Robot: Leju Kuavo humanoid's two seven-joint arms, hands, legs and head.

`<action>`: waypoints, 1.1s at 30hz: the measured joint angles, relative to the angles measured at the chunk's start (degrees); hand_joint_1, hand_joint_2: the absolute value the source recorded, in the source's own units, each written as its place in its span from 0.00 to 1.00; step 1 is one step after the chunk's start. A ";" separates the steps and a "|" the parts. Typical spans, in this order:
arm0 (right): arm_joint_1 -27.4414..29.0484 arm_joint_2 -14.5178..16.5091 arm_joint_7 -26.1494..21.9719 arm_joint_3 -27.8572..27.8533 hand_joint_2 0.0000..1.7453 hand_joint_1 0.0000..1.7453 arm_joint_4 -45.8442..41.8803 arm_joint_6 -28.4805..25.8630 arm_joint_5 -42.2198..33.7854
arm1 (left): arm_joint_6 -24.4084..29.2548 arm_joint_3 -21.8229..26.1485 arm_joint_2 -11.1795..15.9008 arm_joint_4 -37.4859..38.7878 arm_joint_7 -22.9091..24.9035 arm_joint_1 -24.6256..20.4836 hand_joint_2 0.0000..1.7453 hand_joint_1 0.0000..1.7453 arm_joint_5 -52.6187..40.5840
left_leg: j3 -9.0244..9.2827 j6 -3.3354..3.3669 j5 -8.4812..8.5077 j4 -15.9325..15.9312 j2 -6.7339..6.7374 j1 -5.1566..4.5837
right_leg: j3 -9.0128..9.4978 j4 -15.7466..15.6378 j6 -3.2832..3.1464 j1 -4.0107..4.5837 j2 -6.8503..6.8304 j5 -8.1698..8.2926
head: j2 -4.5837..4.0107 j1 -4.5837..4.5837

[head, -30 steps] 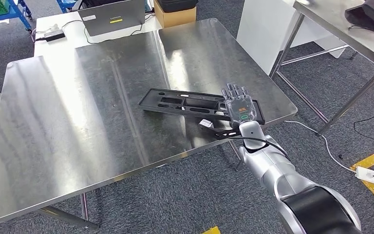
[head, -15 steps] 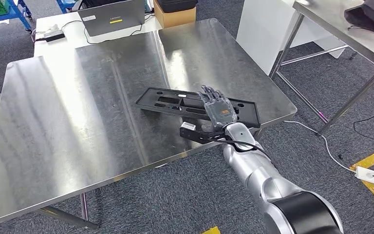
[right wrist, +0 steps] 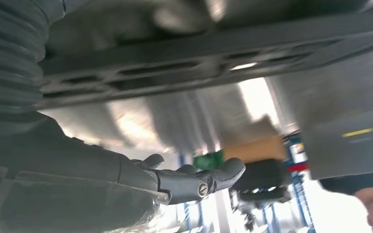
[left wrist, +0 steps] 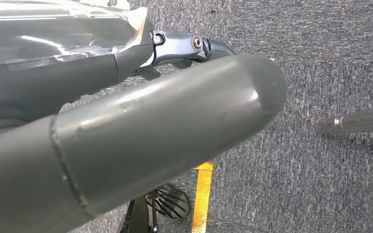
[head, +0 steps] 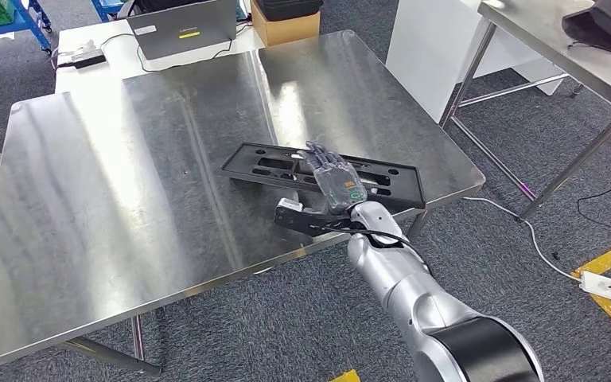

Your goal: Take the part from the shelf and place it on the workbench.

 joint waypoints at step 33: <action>44.22 -3.43 -17.60 10.62 1.00 0.00 -79.26 -5.29 -45.86 | 2.16 3.50 -1.07 0.02 1.24 0.09 0.00 0.00 2.24 | 0.29 0.24 -0.54 -0.04 0.02 -0.17 | 0.16 -0.29 0.00 0.16 -0.02 -0.17 | 0.00 0.01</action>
